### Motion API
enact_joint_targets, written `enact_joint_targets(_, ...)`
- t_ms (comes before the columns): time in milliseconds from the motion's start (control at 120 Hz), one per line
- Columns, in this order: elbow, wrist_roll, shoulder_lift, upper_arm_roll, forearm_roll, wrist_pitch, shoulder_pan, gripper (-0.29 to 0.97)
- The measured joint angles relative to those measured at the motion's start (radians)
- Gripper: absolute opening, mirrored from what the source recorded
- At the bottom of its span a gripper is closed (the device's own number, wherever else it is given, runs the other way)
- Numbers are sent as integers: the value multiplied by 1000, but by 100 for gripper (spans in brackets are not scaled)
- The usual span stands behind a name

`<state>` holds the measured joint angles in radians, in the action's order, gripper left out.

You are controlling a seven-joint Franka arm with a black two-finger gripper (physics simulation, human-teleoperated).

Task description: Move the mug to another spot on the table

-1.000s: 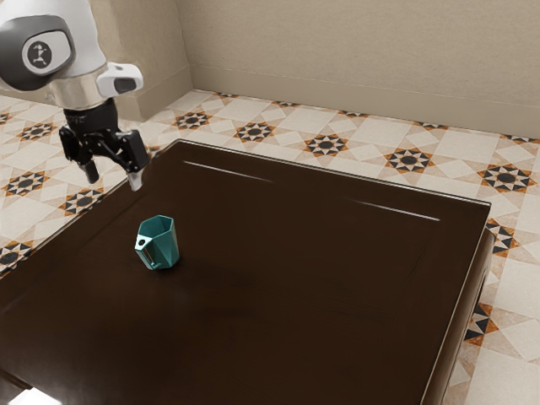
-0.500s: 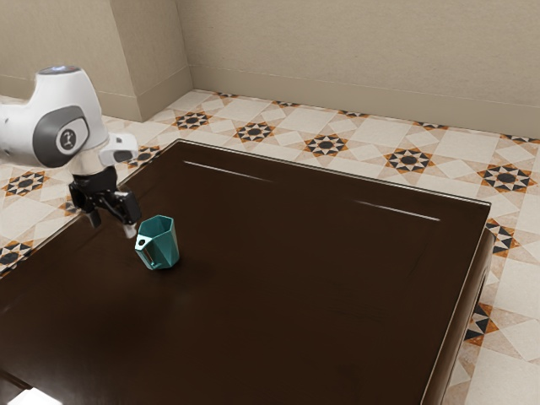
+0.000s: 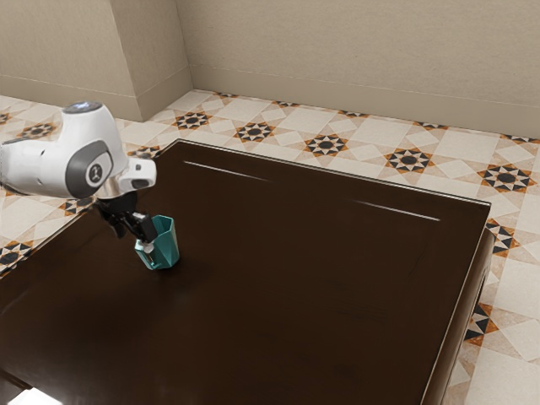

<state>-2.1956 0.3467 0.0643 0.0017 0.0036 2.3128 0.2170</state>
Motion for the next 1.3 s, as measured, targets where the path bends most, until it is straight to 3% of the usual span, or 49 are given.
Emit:
enact_joint_targets(383, 3, 61, 120, -2, -54, 114, 27, 68)
enact_joint_targets(867, 15, 102, 198, -2, -56, 242, 30, 67)
enact_joint_targets(1300, 14, 120, 212, -2, -57, 265, 35, 36)
